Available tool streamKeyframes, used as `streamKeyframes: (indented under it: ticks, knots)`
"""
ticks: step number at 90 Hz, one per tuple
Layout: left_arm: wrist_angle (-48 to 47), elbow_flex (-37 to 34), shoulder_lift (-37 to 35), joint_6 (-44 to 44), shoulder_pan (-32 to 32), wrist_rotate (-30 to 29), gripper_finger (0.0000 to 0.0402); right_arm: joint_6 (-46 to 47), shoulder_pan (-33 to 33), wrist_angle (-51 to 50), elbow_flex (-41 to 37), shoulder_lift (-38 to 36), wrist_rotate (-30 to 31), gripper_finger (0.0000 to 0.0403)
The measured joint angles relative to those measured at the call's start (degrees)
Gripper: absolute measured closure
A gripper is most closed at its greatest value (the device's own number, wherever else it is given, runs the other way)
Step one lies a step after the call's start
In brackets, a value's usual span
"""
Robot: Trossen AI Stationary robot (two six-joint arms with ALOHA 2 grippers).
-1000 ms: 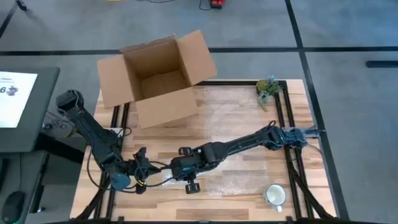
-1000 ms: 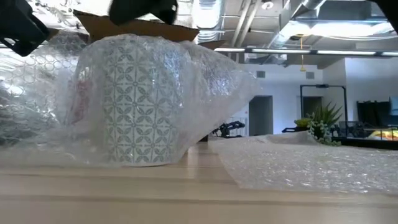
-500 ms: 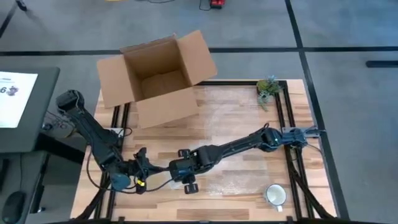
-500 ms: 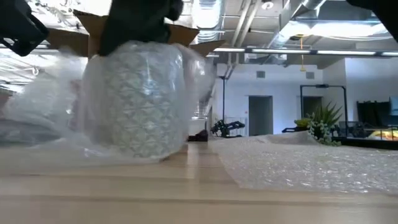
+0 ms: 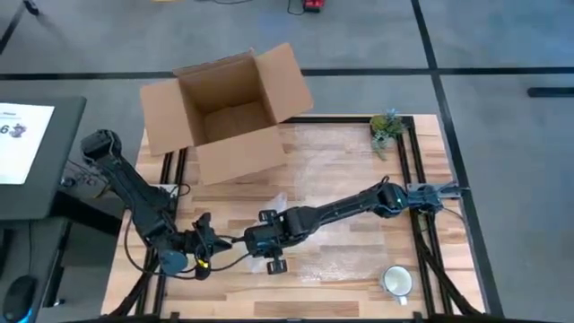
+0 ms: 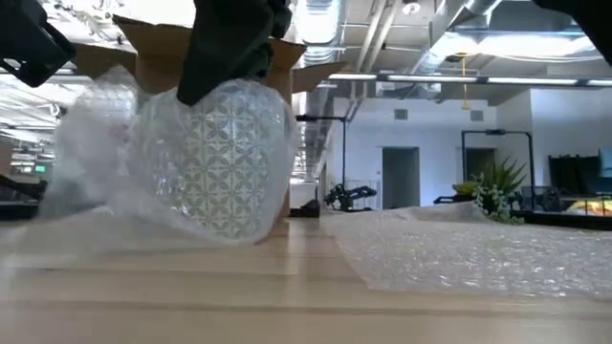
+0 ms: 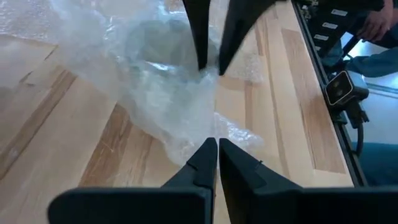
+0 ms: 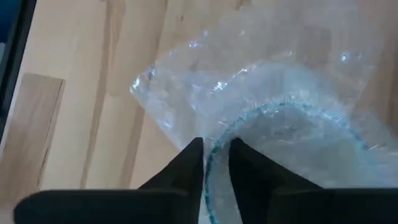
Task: Wrap mug
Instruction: Wrap the green patterned mug with the bubble wrap
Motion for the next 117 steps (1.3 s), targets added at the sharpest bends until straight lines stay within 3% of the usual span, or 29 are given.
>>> streamKeyframes:
  ticks: [17,71,99,117]
  knots:
    - [0.0,0.0,0.0,0.0,0.0,0.0,0.0402,0.1,-0.5,-2.9,0.0,-0.8,-0.4,0.0398]
    - [0.3,0.0,0.0,-0.4,0.0,0.0,0.0402,5.9,-2.8,-3.6,0.1,-1.4,-0.6,0.0402]
    - [0.7,0.0,0.0,-0.4,0.0,0.0,0.0402,9.3,-4.9,0.2,-5.0,-1.7,-1.3,0.0402]
    - [3.5,0.0,0.0,2.2,0.5,-4.0,0.0402,8.3,-5.1,0.2,-5.9,-2.0,-2.6,0.0402]
